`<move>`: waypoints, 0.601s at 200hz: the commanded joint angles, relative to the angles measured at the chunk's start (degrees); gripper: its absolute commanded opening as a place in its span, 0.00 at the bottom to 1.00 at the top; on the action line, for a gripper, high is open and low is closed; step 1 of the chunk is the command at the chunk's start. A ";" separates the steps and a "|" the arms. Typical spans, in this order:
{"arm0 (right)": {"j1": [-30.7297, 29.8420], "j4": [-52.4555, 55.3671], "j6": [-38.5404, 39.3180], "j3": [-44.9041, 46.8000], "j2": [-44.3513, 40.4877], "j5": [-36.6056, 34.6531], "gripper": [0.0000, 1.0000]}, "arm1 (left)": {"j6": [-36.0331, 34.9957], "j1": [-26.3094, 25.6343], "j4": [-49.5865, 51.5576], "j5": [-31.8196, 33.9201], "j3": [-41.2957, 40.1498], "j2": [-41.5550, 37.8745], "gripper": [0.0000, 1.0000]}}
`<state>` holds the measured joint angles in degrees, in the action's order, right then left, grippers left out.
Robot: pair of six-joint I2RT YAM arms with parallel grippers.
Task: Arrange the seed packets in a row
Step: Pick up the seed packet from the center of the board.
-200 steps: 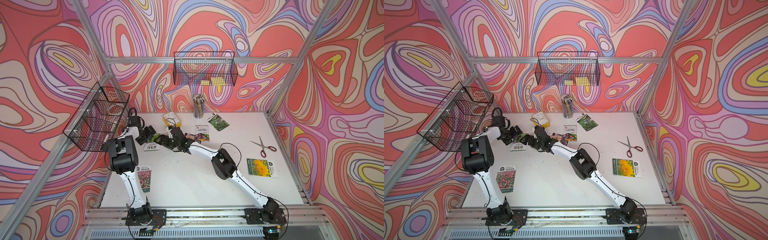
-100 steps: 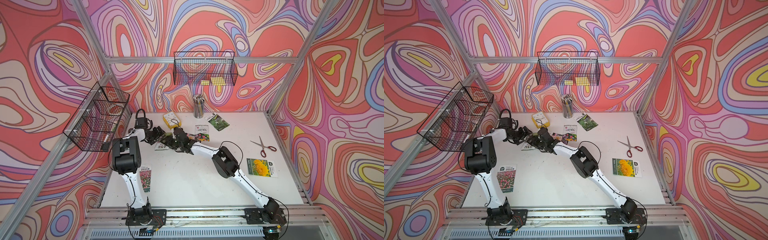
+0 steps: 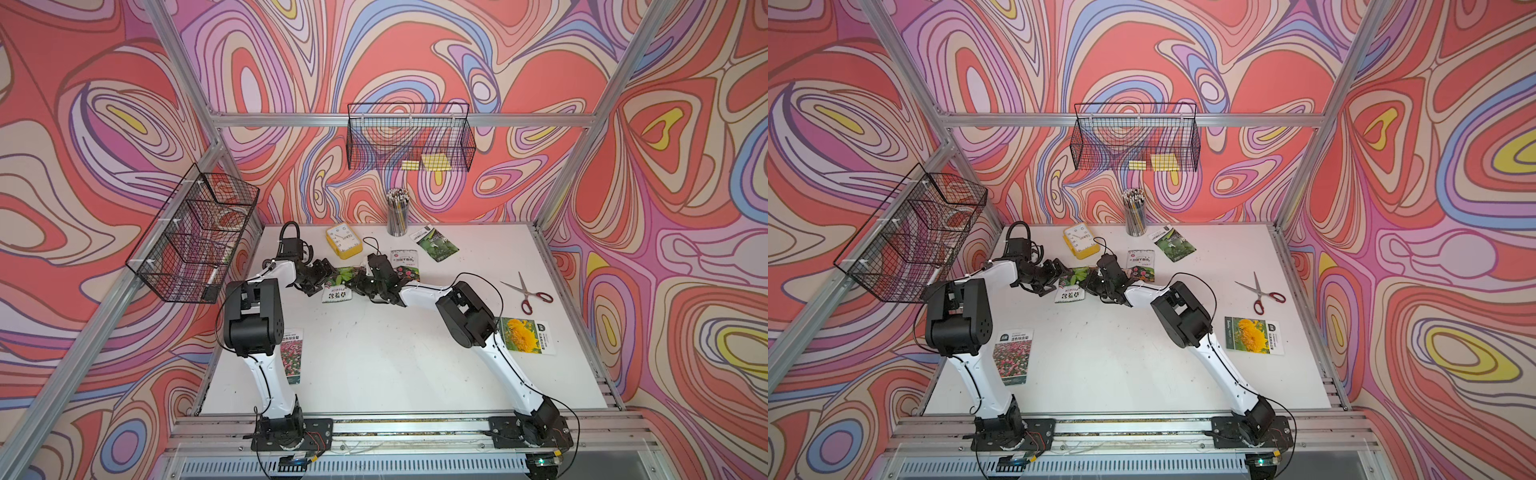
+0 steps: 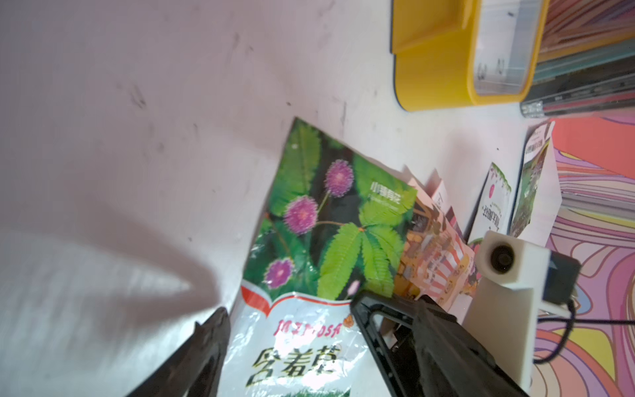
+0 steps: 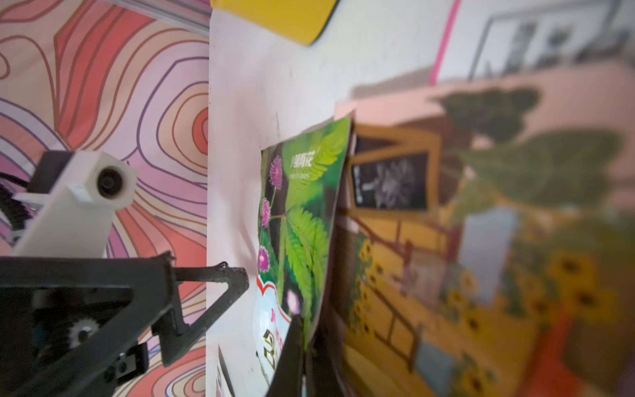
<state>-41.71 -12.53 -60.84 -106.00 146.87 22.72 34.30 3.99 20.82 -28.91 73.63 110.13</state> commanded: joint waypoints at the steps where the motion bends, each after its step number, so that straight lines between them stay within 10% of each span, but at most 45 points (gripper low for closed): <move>1: -0.63 -2.43 3.80 6.67 -7.19 2.42 0.00 | 0.09 -1.16 2.24 1.52 -1.96 -7.62 0.84; 59: -3.82 -3.22 7.84 27.22 -27.17 1.53 0.00 | -0.67 -3.98 5.54 12.20 -10.47 -24.16 0.86; 120: -21.01 -3.91 0.93 42.26 -39.64 -20.97 0.00 | 3.28 -8.85 8.15 20.83 -17.51 -42.22 0.89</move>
<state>-56.86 -16.34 -56.75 -66.94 108.05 13.13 35.42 -2.22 26.20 -13.72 57.47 74.81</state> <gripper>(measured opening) 0.039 0.878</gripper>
